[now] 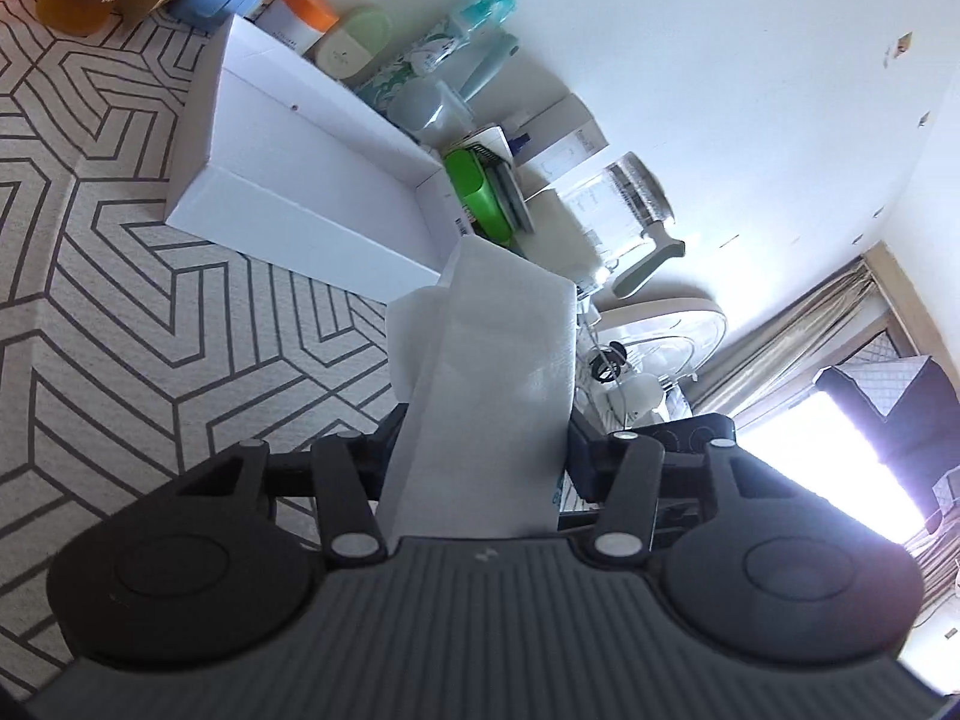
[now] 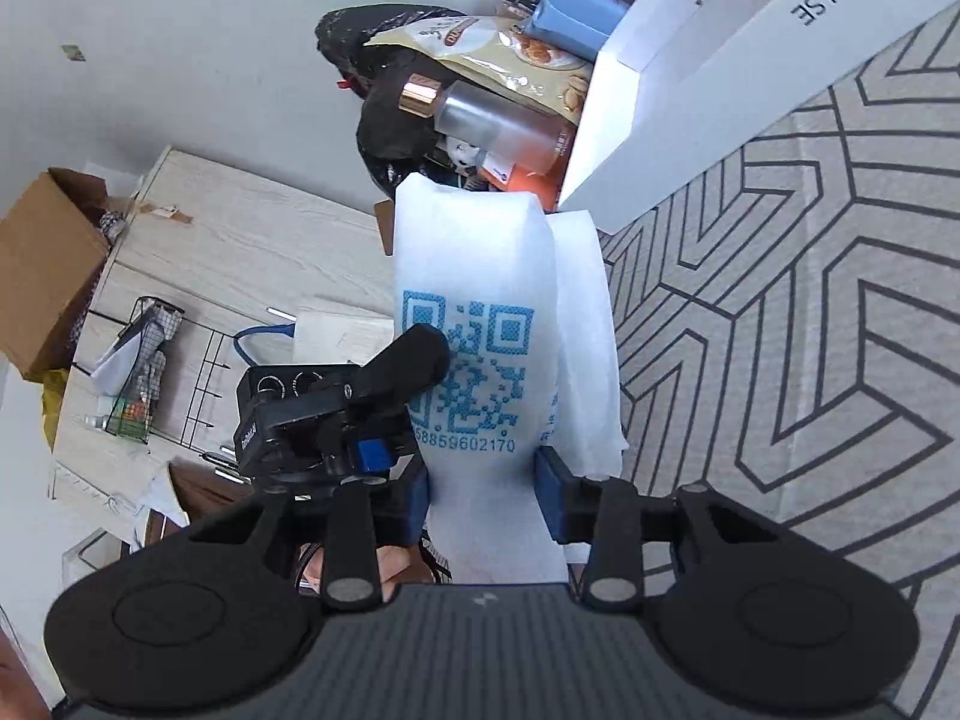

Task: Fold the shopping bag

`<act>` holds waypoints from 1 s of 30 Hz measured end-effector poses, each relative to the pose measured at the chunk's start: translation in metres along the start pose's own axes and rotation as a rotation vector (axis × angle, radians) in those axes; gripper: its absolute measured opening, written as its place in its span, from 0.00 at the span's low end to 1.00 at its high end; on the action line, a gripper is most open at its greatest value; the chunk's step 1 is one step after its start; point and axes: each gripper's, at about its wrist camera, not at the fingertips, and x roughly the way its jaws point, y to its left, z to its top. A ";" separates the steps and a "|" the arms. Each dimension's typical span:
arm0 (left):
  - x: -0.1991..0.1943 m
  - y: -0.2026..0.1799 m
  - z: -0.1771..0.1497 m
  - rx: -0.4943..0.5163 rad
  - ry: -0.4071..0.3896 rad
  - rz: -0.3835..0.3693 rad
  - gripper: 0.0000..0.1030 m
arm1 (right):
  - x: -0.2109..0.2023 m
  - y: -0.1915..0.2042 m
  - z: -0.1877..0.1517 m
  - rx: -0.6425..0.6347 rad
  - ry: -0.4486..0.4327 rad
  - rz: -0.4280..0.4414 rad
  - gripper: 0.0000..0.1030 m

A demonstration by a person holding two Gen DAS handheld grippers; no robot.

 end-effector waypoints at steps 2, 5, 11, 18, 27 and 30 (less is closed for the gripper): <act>-0.009 0.003 -0.002 -0.045 -0.024 -0.070 0.48 | -0.004 0.002 -0.002 0.011 -0.017 0.069 0.37; -0.021 0.014 -0.005 -0.152 -0.067 -0.191 0.48 | -0.007 0.009 -0.008 -0.005 -0.046 0.142 0.37; -0.028 0.026 -0.013 -0.270 -0.092 -0.250 0.48 | -0.004 0.039 -0.025 -0.154 -0.118 0.063 0.36; -0.038 0.022 -0.016 -0.266 -0.125 -0.240 0.46 | -0.006 0.078 -0.046 -0.365 -0.191 -0.101 0.38; -0.041 -0.007 -0.031 -0.111 -0.153 -0.057 0.45 | 0.003 0.077 -0.055 -0.386 -0.252 -0.140 0.45; -0.045 -0.011 -0.031 -0.082 -0.157 -0.035 0.46 | 0.008 0.083 -0.059 -0.450 -0.265 -0.174 0.38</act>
